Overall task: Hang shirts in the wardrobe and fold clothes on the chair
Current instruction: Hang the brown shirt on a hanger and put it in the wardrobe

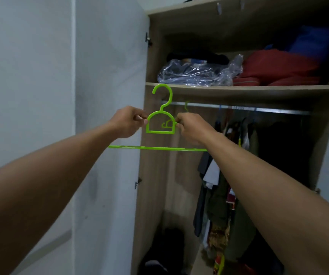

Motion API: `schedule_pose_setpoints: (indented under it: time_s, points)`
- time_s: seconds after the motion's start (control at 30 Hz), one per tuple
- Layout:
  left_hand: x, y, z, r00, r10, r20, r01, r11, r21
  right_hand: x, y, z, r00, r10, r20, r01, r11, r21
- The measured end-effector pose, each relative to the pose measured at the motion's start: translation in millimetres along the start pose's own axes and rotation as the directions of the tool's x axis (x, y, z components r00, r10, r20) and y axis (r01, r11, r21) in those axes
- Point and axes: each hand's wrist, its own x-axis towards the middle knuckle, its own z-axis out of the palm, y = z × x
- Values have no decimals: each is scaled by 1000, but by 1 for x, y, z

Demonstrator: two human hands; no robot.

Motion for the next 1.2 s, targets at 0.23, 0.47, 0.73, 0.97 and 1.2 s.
schedule_pose_setpoints:
  time_s: [0.23, 0.47, 0.73, 0.97, 1.2]
  points:
    - [-118, -11, -97, 971, -229, -72, 238, 958, 160, -20, -94, 19, 978, -207, 22, 200, 963, 179]
    - [-218, -29, -193, 885, -386, -260, 450, 854, 261, -44, -217, 40, 931, -364, 24, 333, 875, 352]
    - [-342, -68, -283, 743, -503, -441, 649, 702, 293, -82, -367, 72, 849, -527, 48, 438, 751, 495]
    - [-440, -106, -338, 658, -565, -497, 746, 575, 334, -128, -475, 104, 780, -615, 118, 453, 684, 571]
    - [-498, -158, -350, 595, -621, -510, 801, 514, 308, -157, -534, 143, 723, -653, 224, 390, 654, 649]
